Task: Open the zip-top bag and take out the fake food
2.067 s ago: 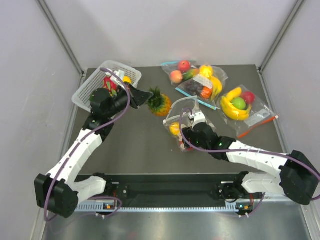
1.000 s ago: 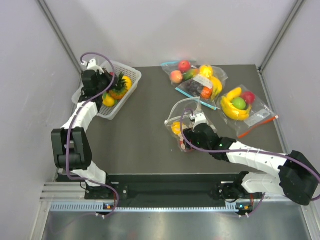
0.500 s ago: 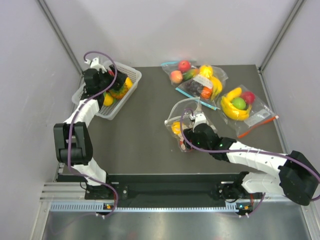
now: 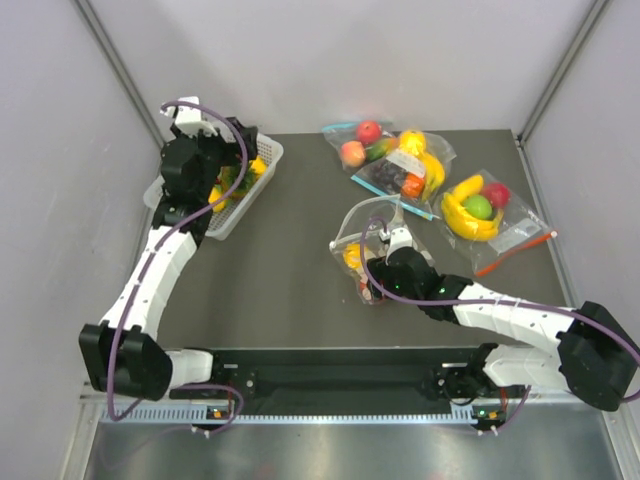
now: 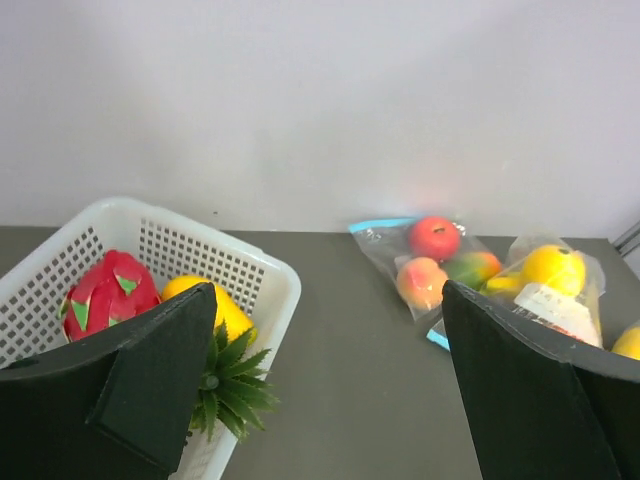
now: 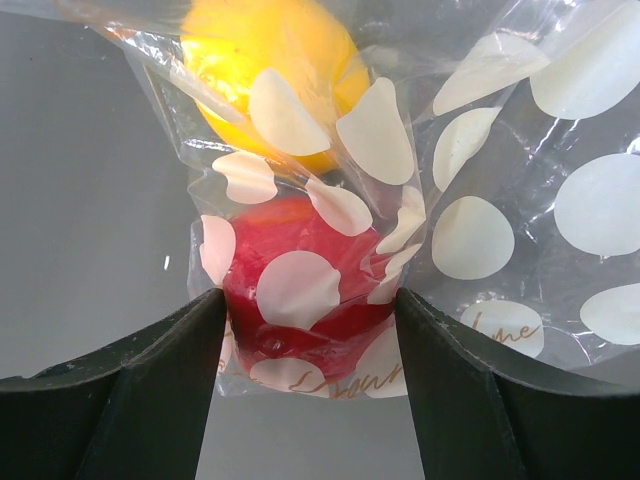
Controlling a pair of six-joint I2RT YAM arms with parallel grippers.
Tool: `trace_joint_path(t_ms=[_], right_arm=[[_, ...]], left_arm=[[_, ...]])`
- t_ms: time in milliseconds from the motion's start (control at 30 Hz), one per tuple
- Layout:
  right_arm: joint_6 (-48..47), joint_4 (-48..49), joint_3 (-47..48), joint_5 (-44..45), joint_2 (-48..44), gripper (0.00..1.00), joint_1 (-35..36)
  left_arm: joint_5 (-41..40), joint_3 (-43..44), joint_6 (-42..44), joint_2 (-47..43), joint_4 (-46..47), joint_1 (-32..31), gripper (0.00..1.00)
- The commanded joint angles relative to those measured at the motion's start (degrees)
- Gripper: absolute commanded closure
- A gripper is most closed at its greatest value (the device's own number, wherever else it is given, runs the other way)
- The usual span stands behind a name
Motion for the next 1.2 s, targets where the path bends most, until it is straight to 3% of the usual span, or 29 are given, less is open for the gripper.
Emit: trace_joint_path(t_ms=[0,133,233,333,633,967,1067,1167], right_arm=[[-0.15,-1.01,0.93,0.11,-0.97,0.32,-0.48],[0.11,-1.18,0.66,0.2,-1.24,0.32,-0.39],[0.2,-1.71,0.66,0.11,-1.59,0.32,-0.48],[0.37,-2.24,0.49,0.2,-2.47,0.32,-0.39],[0.99,-2.85,-0.13,0.46,-4.05,0.32,-0.48],[1.17,-3.56,-0.57,0.72,-5.11,0.32,-0.39],[1.17,-3.56,-0.74,0.99,-5.19,0.32,-0.48],[1.34,-3.91,-0.92,1.78,-5.02,0.32,-0.48]], left_arm=[[-3.06,-2.06,4.34,-2.69,-0.11,-3.49,0.01],[6.94,-2.33,4.44,-0.51,-2.39,-11.83,0.01],[15.89,-3.12,2.33,2.65,-2.31,-14.65,0.01],[18.55,-3.39,2.68,5.38,-2.22,-19.48,0.01],[19.54,-2.24,1.53,15.49,-5.39,-24.41,0.01],[16.29,-4.0,0.92,20.33,-7.58,-25.83,0.01],[17.69,-4.35,0.22,21.74,-7.41,-25.83,0.12],[18.75,-4.88,-1.27,23.06,-7.06,-26.09,0.62]])
